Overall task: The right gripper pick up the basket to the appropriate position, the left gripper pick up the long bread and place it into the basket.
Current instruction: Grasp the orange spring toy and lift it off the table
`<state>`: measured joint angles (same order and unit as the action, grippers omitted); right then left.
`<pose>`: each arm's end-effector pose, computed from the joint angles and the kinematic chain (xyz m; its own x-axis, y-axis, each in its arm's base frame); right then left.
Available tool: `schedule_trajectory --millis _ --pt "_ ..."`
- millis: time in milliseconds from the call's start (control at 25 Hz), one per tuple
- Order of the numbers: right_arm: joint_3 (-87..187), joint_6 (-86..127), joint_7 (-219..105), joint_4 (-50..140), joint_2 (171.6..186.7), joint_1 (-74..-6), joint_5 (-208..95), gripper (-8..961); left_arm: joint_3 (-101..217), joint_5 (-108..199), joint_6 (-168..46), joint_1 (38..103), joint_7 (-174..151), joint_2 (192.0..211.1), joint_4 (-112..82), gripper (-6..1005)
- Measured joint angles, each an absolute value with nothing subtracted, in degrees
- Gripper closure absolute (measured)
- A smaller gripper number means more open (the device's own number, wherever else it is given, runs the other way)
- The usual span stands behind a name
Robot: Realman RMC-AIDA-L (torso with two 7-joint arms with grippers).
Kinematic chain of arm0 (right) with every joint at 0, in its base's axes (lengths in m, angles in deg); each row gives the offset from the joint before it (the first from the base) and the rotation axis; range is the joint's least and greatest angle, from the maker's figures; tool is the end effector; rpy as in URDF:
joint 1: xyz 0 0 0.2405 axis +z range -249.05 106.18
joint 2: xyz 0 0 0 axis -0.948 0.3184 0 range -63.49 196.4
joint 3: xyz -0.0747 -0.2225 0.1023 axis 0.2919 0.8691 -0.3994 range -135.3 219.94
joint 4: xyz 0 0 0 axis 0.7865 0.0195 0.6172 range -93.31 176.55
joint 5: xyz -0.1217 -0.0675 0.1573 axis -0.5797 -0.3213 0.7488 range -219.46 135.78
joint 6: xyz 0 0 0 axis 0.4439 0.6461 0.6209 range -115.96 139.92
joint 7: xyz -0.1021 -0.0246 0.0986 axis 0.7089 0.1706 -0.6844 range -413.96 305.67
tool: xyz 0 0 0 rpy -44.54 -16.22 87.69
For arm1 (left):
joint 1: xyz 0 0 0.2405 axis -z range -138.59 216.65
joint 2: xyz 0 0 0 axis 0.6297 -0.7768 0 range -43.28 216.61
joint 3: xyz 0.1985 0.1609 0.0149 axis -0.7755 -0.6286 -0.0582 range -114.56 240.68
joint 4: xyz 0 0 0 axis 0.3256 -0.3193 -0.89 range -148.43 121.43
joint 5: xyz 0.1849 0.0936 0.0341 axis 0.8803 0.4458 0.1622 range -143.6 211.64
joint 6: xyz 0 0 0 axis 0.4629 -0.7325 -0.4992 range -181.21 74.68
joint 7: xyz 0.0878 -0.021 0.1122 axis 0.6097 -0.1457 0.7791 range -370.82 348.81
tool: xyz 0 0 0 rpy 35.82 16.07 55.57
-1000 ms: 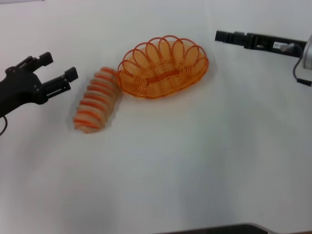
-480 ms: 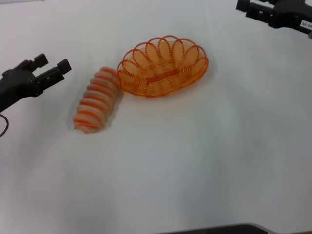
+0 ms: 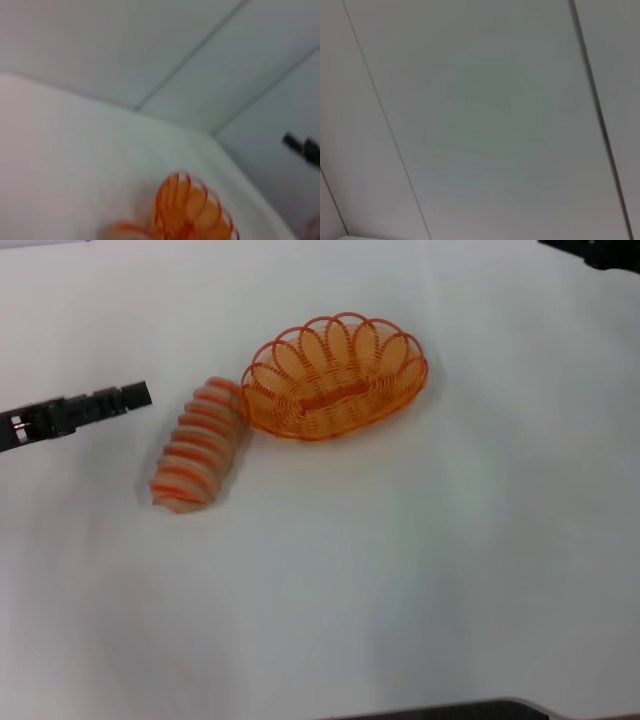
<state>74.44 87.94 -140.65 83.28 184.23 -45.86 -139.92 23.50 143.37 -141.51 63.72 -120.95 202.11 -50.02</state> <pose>0.2981 0.3598 0.0758 0.5614 -0.2878 -0.7759 -0.7538 -0.5646 -0.3360 -0.3003 0.3159 0.0283 0.3501 0.7389 0.5758 0.8627 -0.4938 0.1092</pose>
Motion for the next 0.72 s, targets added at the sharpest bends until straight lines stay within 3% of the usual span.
schedule_trajectory --millis 120,320,720 --pt "74.41 87.80 -141.39 83.28 183.55 -45.69 -139.92 112 20.77 150.55 -143.52 65.40 -127.14 201.58 -56.54 143" --pt "74.34 87.45 -141.50 83.28 183.00 -45.45 -140.03 112 18.28 161.17 -145.10 68.35 -133.67 202.53 -65.22 165" --pt "73.29 85.50 -143.05 83.29 181.92 -45.77 -140.30 112 12.70 174.58 -147.26 73.05 -140.38 207.56 -79.12 172"
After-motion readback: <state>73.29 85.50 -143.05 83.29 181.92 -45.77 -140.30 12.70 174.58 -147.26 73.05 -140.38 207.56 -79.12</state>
